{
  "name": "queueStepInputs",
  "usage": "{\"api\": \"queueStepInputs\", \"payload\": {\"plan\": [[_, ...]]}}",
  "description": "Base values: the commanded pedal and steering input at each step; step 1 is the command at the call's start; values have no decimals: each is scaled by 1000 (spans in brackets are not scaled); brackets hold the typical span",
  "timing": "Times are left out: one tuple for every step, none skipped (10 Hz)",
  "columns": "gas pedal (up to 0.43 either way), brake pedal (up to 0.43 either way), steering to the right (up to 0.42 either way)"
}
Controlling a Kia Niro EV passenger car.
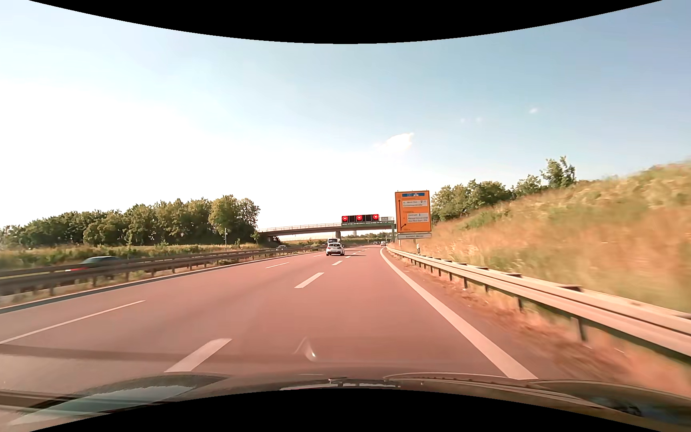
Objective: Follow the waypoints while adhering to traffic rules and regulations
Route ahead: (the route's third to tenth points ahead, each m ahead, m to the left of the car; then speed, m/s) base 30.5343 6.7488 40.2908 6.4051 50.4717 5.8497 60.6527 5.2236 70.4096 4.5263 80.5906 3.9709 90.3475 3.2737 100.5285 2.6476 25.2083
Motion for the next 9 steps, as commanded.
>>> {"api": "queueStepInputs", "payload": {"plan": [[209,6,1],[209,6,1],[209,6,1],[209,6,1],[209,6,1],[209,6,1],[209,6,1],[209,6,1],[209,6,1]]}}
